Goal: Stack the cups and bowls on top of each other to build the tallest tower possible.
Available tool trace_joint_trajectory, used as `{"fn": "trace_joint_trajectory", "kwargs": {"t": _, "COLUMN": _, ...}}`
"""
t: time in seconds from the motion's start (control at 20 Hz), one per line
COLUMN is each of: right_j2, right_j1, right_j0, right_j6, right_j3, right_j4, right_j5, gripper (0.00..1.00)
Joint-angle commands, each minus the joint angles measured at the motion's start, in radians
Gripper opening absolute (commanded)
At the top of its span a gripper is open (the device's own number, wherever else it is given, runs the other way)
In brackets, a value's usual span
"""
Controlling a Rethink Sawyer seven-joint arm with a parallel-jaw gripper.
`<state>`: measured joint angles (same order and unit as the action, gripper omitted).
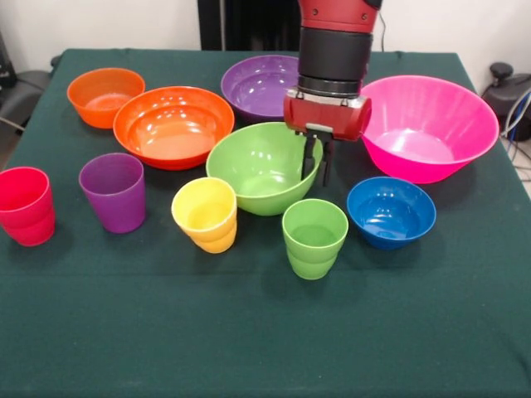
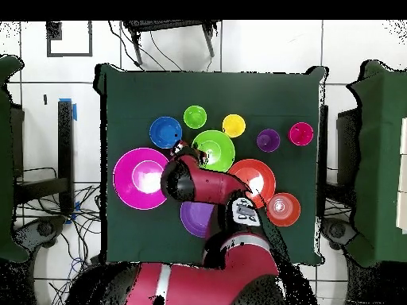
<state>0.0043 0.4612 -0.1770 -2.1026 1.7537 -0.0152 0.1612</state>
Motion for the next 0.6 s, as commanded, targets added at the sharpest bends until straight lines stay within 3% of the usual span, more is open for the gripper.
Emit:
{"fn": "trace_joint_trajectory", "kwargs": {"t": 0.05, "right_j2": 0.239, "right_j1": -0.011, "right_j0": -0.107, "right_j6": -0.114, "right_j3": 0.07, "right_j4": -0.122, "right_j5": 0.015, "gripper": 0.0}}
{"fn": "trace_joint_trajectory", "kwargs": {"t": 0.6, "right_j2": 0.381, "right_j1": 0.036, "right_j0": -0.253, "right_j6": -0.123, "right_j3": 0.153, "right_j4": -0.209, "right_j5": 0.006, "gripper": 0.0}}
